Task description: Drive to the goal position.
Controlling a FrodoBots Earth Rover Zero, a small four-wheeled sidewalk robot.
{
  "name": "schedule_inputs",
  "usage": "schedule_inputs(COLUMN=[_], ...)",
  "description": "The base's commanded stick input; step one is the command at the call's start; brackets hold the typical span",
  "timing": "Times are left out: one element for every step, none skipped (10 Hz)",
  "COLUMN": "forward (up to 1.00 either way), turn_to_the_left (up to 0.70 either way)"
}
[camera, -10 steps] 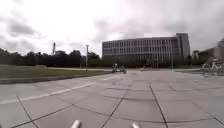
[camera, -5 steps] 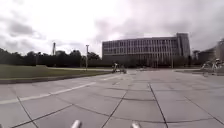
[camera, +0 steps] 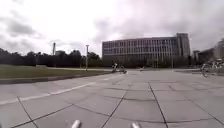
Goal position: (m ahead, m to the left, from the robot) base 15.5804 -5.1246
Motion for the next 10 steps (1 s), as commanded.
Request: schedule_inputs(forward=[0.04,0.05,0.05,0.05,0.02,-0.37,-0.65,-0.69,-0.22,-0.02], turn_to_the_left=[0.0,0.0,0.0,0.0,0.0,0.0,0.0,0.0,0.0,0.0])
